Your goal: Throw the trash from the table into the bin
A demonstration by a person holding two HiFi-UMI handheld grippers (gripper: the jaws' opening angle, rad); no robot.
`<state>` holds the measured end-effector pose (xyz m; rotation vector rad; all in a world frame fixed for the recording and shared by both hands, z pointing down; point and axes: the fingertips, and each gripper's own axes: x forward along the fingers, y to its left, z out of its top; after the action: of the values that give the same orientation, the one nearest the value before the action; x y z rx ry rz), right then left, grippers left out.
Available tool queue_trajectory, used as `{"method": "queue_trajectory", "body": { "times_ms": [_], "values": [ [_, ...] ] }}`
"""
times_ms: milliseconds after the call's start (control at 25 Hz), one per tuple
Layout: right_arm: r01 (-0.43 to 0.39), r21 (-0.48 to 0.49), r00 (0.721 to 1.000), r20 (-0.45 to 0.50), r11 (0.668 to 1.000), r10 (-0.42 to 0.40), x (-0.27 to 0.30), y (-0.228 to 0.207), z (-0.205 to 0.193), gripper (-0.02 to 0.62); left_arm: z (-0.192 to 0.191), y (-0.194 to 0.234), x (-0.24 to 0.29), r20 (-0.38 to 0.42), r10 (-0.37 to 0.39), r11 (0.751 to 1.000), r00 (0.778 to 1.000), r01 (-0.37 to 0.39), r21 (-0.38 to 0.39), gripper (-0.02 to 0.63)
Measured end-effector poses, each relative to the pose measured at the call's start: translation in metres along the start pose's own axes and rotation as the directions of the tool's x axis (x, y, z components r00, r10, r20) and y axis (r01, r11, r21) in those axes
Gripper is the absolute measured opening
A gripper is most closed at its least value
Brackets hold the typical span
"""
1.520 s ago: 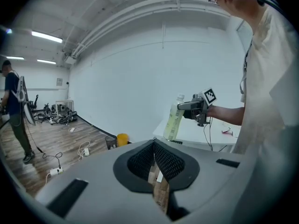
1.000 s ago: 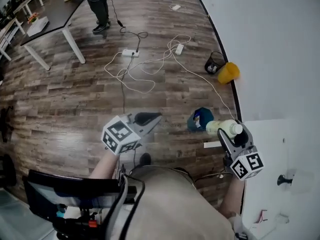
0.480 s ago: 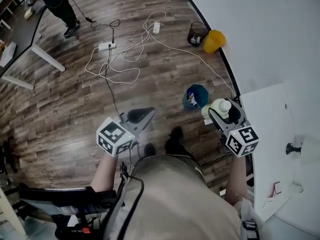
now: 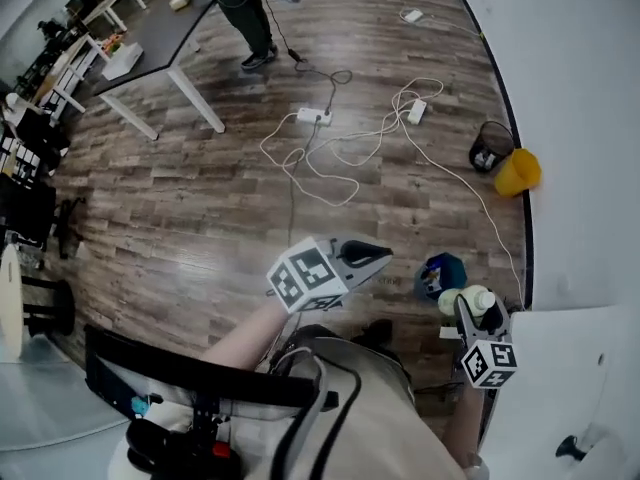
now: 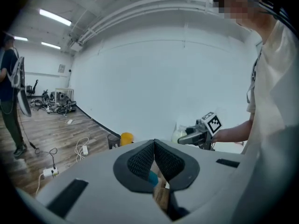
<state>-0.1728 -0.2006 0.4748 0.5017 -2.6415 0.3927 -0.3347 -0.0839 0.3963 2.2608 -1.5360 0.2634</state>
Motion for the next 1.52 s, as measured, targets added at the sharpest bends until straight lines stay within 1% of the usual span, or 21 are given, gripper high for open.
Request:
{"method": "queue_trajectory", "body": {
  "times_ms": [120, 200, 320, 400, 560, 600, 680, 760, 840, 960, 1040, 1120, 1200, 1280, 1440, 1520],
  "values": [
    [-0.055, -0.021, 0.997, -0.055, 0.998, 0.054, 0.022, -0.010, -0.017, 0.322, 0.014, 0.006, 0.013, 0.003, 0.042, 0.999, 0.999, -0.042, 0.018, 0.012],
    [-0.069, -0.007, 0.996, -0.057, 0.998, 0.069, 0.034, -0.017, -0.022, 0.322, 0.015, 0.013, 0.018, -0.013, 0.062, 0.998, 0.998, -0.061, 0.020, 0.012],
    [-0.050, 0.013, 0.997, -0.053, 0.999, 0.051, 0.043, -0.034, -0.026, 0.322, 0.009, 0.022, 0.024, -0.034, 0.071, 0.997, 0.997, -0.071, 0.010, 0.012],
    [-0.033, 0.026, 0.998, -0.045, 0.999, 0.034, 0.050, -0.046, -0.026, 0.322, 0.009, 0.031, 0.029, -0.032, 0.072, 0.997, 0.997, -0.071, 0.009, 0.012],
    [-0.009, 0.090, 0.999, -0.034, 0.996, 0.013, 0.082, -0.070, -0.027, 0.322, 0.010, 0.067, 0.044, -0.021, 0.078, 0.997, 0.997, -0.078, 0.011, 0.012],
    [0.010, 0.108, 0.999, -0.036, 0.994, -0.006, 0.092, -0.074, -0.028, 0.322, 0.010, 0.079, 0.049, -0.018, 0.065, 0.998, 0.998, -0.065, 0.015, 0.012],
    [0.073, 0.161, 0.997, -0.049, 0.984, -0.066, 0.105, -0.081, -0.031, 0.322, 0.011, 0.102, 0.061, -0.018, 0.013, 1.000, 1.000, -0.013, 0.021, 0.012],
    [0.146, 0.223, 0.989, -0.071, 0.964, -0.133, 0.113, -0.090, -0.039, 0.322, 0.010, 0.122, 0.076, -0.028, -0.050, 0.998, 0.998, 0.051, 0.028, 0.012],
    [0.198, 0.257, 0.979, -0.090, 0.946, -0.180, 0.127, -0.100, -0.048, 0.322, 0.014, 0.145, 0.092, -0.041, -0.106, 0.993, 0.994, 0.108, 0.046, 0.012],
    [0.257, 0.271, 0.965, -0.126, 0.928, -0.230, 0.149, -0.116, -0.064, 0.322, 0.015, 0.172, 0.117, -0.074, -0.186, 0.979, 0.980, 0.191, 0.069, 0.012],
    [0.302, 0.298, 0.951, -0.164, 0.905, -0.264, 0.157, -0.129, -0.082, 0.322, 0.010, 0.180, 0.134, -0.115, -0.234, 0.966, 0.965, 0.244, 0.082, 0.012],
    [0.339, 0.336, 0.937, -0.198, 0.879, -0.286, 0.160, -0.143, -0.099, 0.322, 0.008, 0.181, 0.151, -0.152, -0.266, 0.954, 0.952, 0.283, 0.102, 0.012],
    [0.361, 0.373, 0.929, -0.222, 0.855, -0.296, 0.164, -0.157, -0.117, 0.322, 0.005, 0.180, 0.166, -0.177, -0.290, 0.943, 0.941, 0.312, 0.112, 0.012],
    [0.386, 0.394, 0.918, -0.255, 0.834, -0.304, 0.171, -0.175, -0.137, 0.322, -0.001, 0.182, 0.183, -0.196, -0.303, 0.940, 0.933, 0.327, 0.102, 0.012],
    [0.413, 0.398, 0.899, -0.319, 0.819, -0.299, 0.196, -0.216, -0.179, 0.322, -0.024, 0.185, 0.214, -0.228, -0.311, 0.942, 0.923, 0.330, 0.051, 0.012],
    [0.421, 0.424, 0.895, -0.337, 0.802, -0.292, 0.209, -0.232, -0.205, 0.322, -0.042, 0.185, 0.227, -0.264, -0.314, 0.942, 0.912, 0.333, 0.032, 0.012]
  ]
}}
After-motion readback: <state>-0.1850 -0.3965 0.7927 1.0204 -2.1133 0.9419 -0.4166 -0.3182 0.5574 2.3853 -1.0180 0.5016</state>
